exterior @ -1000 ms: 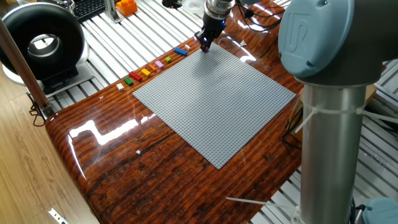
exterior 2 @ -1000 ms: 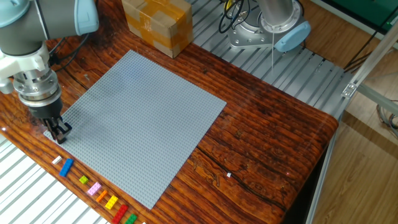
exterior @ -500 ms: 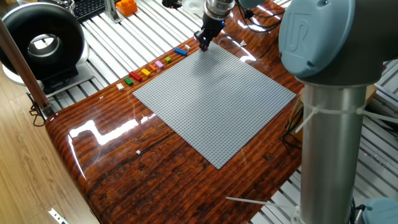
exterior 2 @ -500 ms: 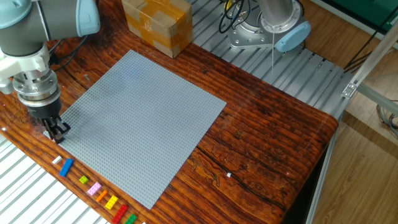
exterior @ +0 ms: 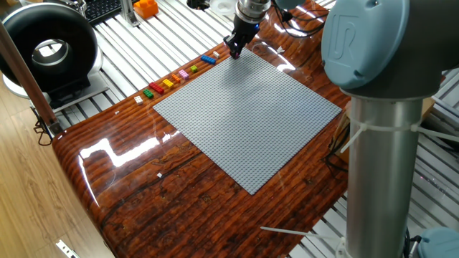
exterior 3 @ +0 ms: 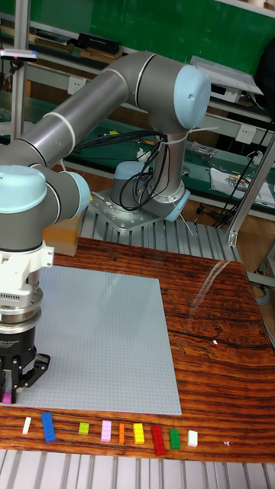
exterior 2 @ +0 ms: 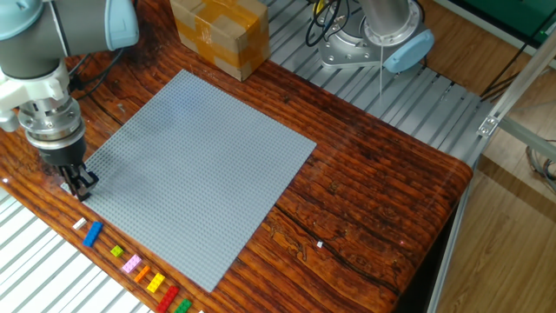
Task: Build with small Lego blocks
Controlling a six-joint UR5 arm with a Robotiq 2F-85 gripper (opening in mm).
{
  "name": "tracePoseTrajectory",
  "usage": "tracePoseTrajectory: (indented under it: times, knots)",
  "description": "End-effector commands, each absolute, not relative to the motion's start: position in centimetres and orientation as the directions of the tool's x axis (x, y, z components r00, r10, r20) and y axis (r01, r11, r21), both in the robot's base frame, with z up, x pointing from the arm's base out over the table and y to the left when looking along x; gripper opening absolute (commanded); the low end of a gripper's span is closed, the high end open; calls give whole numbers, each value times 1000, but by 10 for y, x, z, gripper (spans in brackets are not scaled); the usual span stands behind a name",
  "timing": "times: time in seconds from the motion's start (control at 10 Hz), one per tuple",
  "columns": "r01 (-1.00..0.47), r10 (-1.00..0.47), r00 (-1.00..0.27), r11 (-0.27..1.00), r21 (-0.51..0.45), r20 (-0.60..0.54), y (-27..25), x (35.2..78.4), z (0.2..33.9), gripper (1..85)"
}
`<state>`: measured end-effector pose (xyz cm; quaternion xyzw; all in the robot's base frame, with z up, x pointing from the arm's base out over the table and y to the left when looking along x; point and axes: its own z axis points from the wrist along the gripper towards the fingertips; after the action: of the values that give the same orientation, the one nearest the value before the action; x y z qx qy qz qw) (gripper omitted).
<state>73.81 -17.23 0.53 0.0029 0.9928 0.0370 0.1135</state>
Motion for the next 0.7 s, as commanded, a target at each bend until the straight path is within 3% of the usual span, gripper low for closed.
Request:
tracePoseTrajectory:
  times: [0.0,0.6]
  knots:
    - [9,29,-976,996,92,-217,-170,736,6,10]
    - [-22,11,-968,991,129,-252,-159,745,7,10]
